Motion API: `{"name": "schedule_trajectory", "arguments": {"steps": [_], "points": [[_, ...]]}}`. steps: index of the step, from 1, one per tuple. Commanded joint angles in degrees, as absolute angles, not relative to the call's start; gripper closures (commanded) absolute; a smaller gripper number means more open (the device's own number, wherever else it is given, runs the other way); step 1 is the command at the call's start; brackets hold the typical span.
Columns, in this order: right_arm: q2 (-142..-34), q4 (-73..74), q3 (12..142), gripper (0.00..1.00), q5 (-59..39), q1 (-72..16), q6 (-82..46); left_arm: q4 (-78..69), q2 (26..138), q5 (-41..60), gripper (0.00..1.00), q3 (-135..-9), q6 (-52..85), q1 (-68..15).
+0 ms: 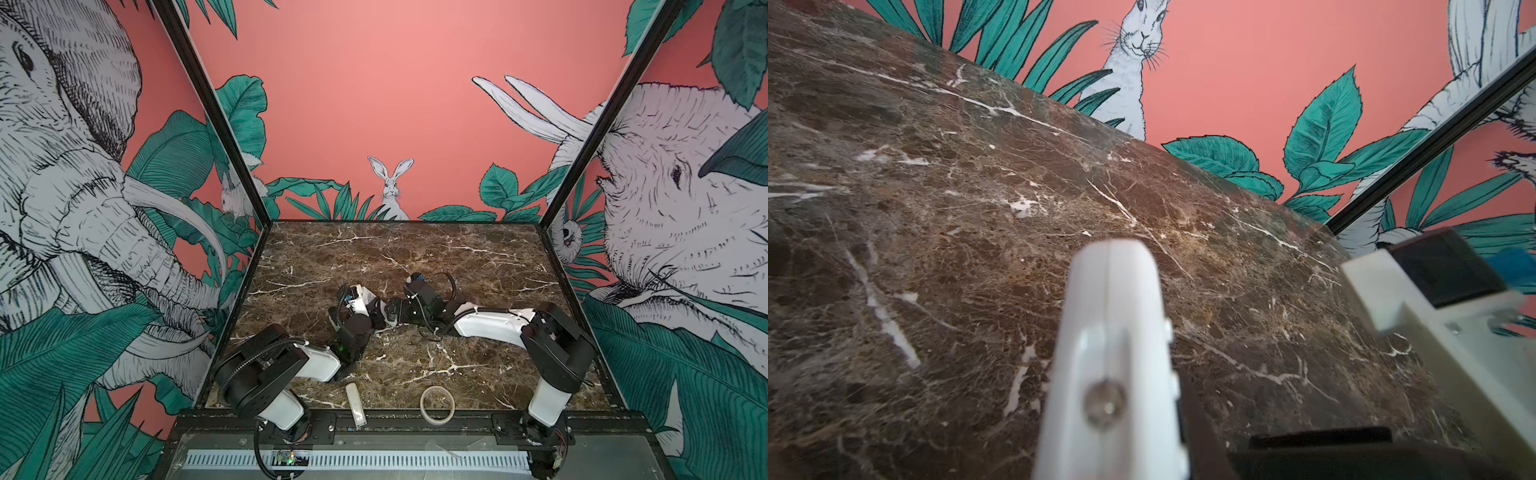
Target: Load the batteries into the remote control
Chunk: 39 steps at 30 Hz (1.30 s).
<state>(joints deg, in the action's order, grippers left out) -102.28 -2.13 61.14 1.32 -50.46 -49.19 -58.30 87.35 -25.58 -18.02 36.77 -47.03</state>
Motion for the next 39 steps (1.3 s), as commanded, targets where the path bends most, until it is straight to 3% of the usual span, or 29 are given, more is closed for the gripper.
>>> {"name": "schedule_trajectory", "arguments": {"steps": [1,17,39], "points": [[-108.58,-22.79,61.31,0.02,3.71,-53.33,-43.57,-43.33,89.91,-16.52,1.00,-17.05,30.15,-50.68],[-109.34,-40.95,74.08,0.01,14.47,-52.34,-32.89,-41.23,90.09,-16.18,1.00,-18.92,28.65,-51.78],[-108.57,-48.92,82.40,0.00,22.52,-51.17,-23.84,-39.54,91.48,-14.79,1.00,-21.13,27.79,-51.87]]}}
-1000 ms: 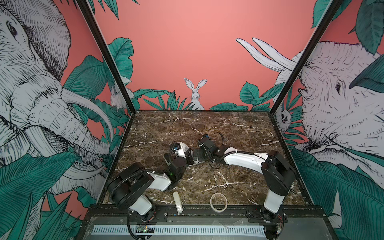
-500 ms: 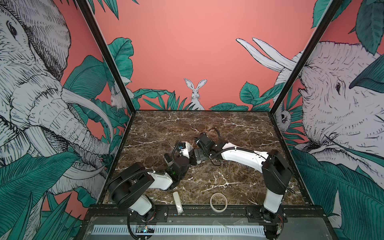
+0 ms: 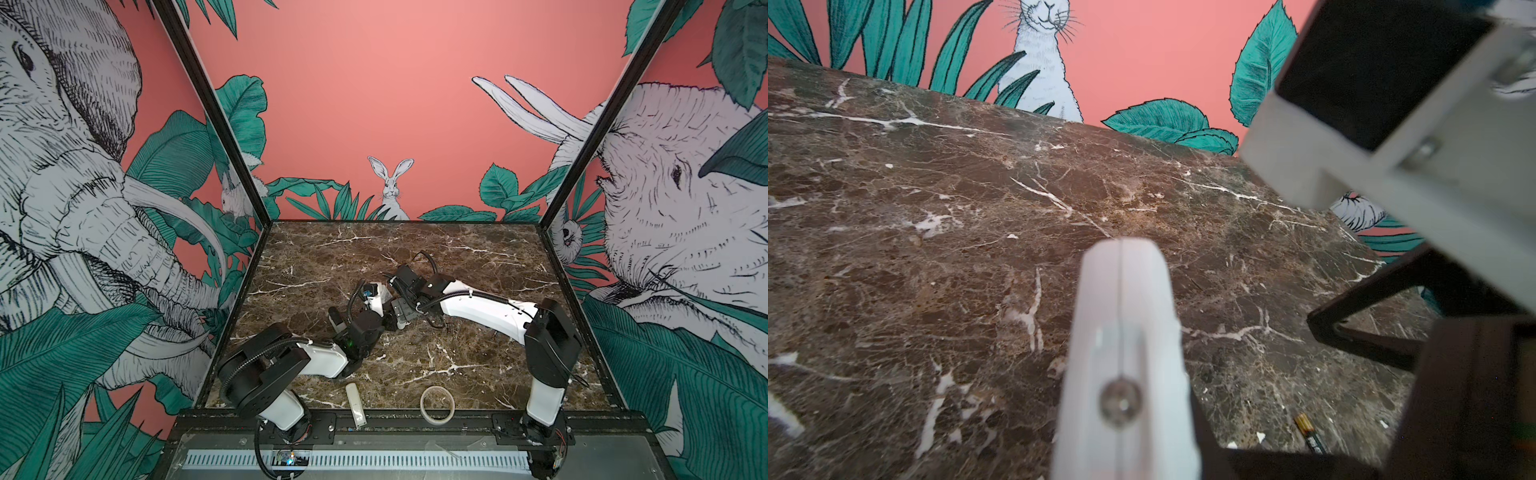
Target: Load the batteries into the remote control
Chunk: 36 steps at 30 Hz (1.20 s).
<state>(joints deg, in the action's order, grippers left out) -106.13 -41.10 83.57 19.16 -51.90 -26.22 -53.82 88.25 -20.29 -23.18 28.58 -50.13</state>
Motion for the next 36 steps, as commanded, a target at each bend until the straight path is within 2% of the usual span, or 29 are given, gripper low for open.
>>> {"name": "schedule_trajectory", "arguments": {"steps": [1,28,36], "points": [[-108.46,-48.86,82.34,0.01,22.51,-51.08,-23.89,-39.49,91.47,-14.79,1.00,-21.15,27.80,-51.90],[-99.24,-37.31,65.10,0.00,15.34,-45.76,-26.75,-38.98,90.38,-14.85,1.00,-20.87,27.79,-51.86],[-92.19,-34.61,58.46,0.01,11.75,-42.96,-28.16,-31.88,82.95,-12.15,1.00,-21.82,24.76,-51.86]]}}
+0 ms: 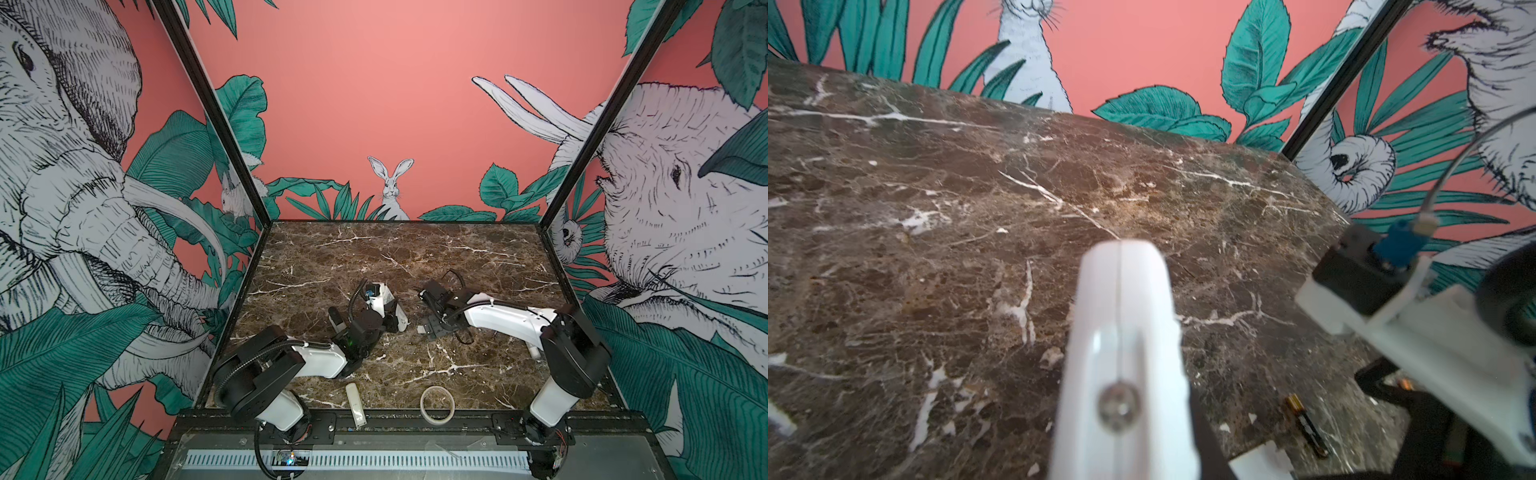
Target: Load the batteries into the remote control
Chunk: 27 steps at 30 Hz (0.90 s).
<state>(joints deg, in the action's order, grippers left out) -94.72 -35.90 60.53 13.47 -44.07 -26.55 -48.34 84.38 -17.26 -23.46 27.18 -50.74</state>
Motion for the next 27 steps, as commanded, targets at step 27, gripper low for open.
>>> {"name": "schedule_trajectory", "arguments": {"steps": [27], "points": [[-80.87,-42.65,50.14,0.05,9.40,-32.63,-25.76,1.05,53.41,-0.92,1.00,-29.26,12.65,-51.24]]}}
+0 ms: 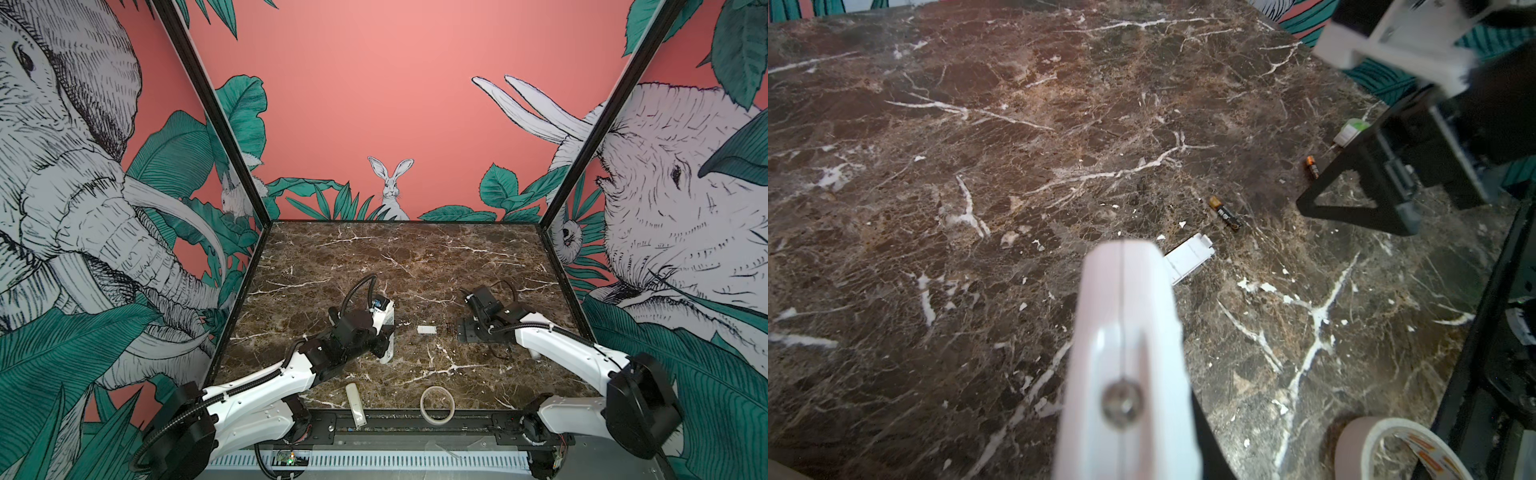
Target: Load the batteries into the remote control
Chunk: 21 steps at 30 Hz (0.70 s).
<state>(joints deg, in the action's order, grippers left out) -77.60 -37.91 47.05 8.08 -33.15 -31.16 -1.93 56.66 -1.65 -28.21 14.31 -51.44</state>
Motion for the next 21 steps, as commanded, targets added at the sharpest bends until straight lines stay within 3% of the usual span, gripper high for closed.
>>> {"name": "schedule_trajectory", "arguments": {"steps": [1,9,21], "points": [[-82.65,-44.41,51.45,0.06,10.15,-32.53,-24.54,1.05,52.30,-1.09,1.00,-28.74,12.74,-51.16],[-90.53,-53.53,59.62,0.09,13.66,-32.08,-20.06,2.79,44.62,-2.86,1.00,-26.33,13.18,-50.12],[-82.99,-48.28,50.06,0.07,7.91,-24.22,-29.59,-0.25,47.01,1.10,1.00,-26.65,14.05,-48.09]]}}
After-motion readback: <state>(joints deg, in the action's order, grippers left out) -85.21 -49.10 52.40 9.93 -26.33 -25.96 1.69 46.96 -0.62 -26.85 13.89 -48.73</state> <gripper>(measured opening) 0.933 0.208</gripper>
